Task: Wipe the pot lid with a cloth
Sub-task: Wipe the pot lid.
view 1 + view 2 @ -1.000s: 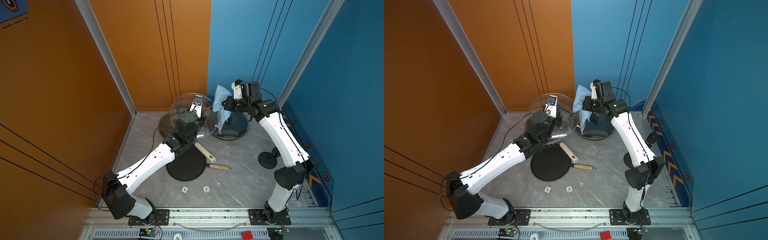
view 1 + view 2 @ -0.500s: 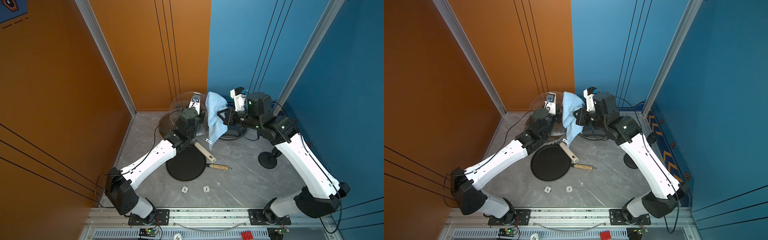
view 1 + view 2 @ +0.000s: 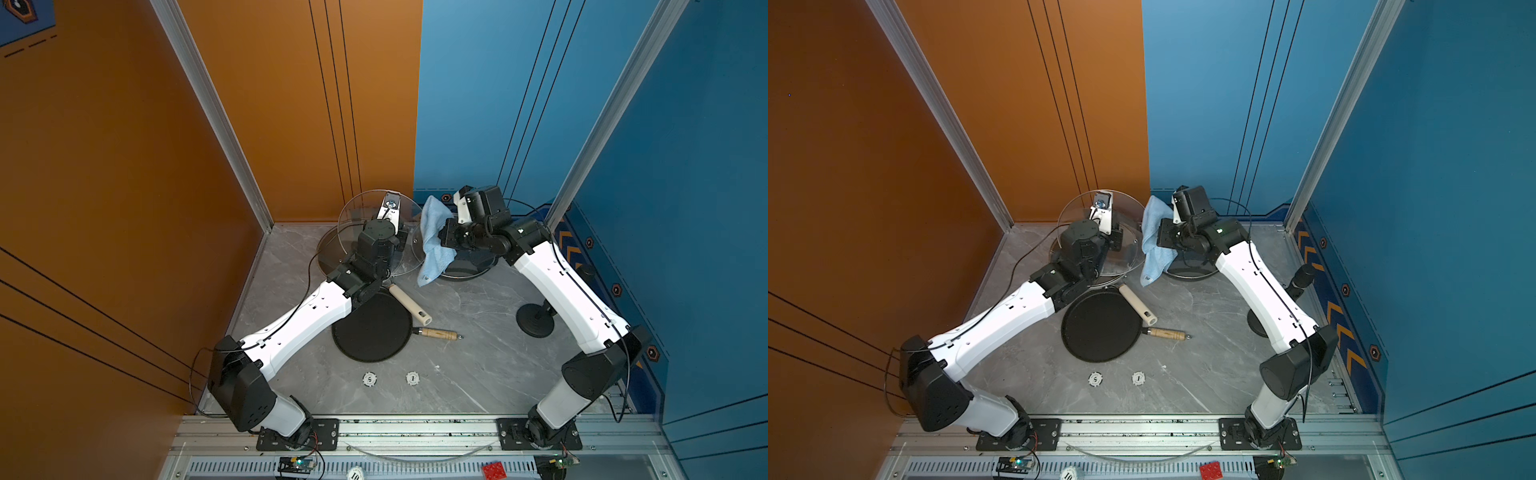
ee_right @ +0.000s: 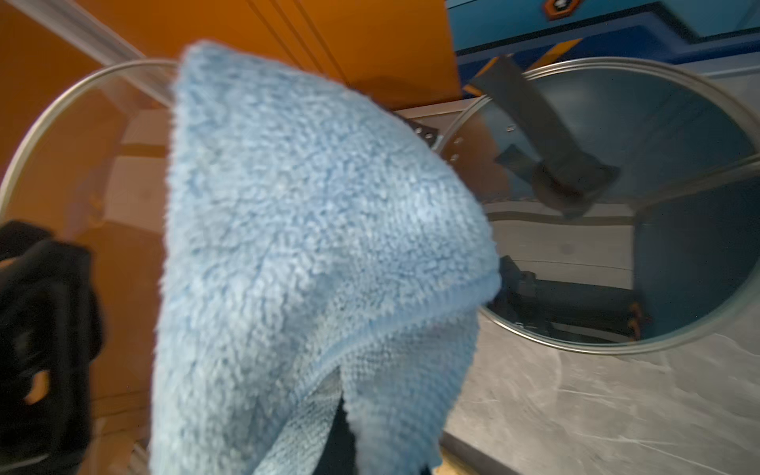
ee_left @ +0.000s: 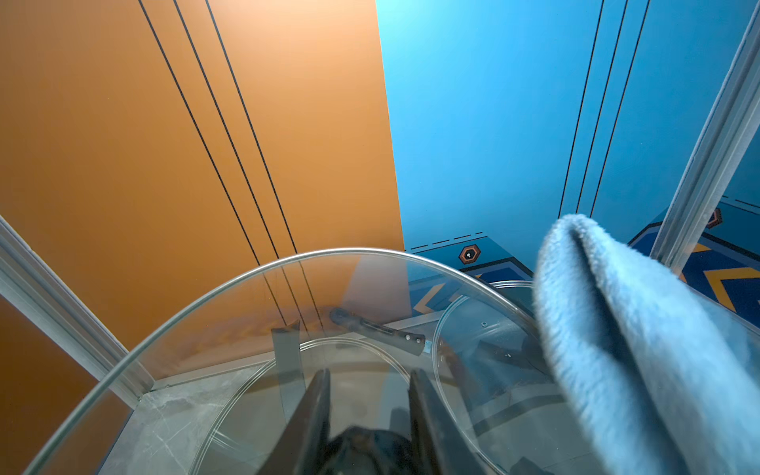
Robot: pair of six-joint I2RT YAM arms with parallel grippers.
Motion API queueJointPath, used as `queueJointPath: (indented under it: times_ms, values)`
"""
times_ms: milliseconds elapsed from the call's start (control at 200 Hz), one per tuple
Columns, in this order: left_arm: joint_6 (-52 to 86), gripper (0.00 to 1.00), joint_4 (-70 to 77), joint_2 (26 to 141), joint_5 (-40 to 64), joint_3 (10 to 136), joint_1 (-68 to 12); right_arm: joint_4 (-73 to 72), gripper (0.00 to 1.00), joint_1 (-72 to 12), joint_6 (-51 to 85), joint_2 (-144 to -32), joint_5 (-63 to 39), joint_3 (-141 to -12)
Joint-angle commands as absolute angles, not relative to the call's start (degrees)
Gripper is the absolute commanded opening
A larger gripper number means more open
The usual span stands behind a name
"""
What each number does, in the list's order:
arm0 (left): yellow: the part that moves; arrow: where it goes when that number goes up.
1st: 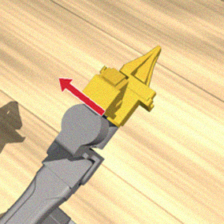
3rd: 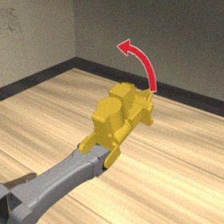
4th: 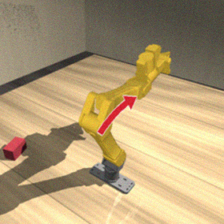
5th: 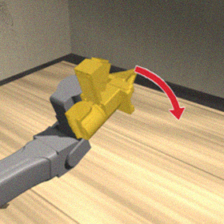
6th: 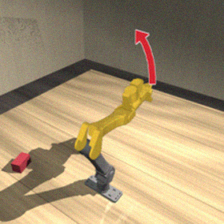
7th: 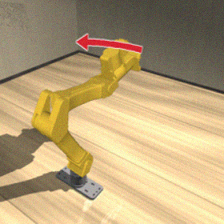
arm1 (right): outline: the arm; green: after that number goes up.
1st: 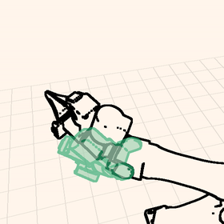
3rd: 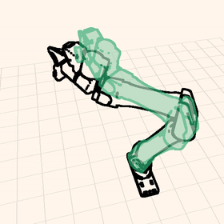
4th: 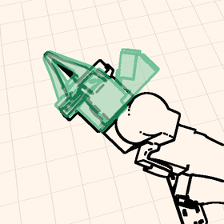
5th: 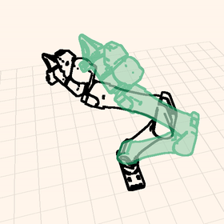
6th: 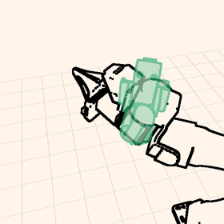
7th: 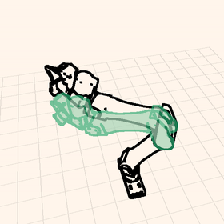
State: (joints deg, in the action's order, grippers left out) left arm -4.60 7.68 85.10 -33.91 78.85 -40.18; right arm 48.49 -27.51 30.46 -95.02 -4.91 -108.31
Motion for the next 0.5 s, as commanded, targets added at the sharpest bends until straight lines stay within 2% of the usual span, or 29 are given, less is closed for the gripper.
queueJointPath:
  times_ms: [0, 315, 495]
  values:
    - [-3.78, 0.33, 14.15, 81.88, -34.72, 80.11, -40.15, 51.61, 0.00, -26.19, 28.98, -90.05, -1.68, -108.34]
    - [-2.58, 0.33, 14.23, 86.31, -33.34, 83.95, -39.80, 40.59, 0.00, -32.91, 28.37, -83.84, -11.43, -107.76]
    - [-1.49, 0.33, 15.41, 87.47, -32.39, 84.91, -39.88, 39.62, 0.00, -32.64, 32.58, -87.20, -18.78, -107.03]
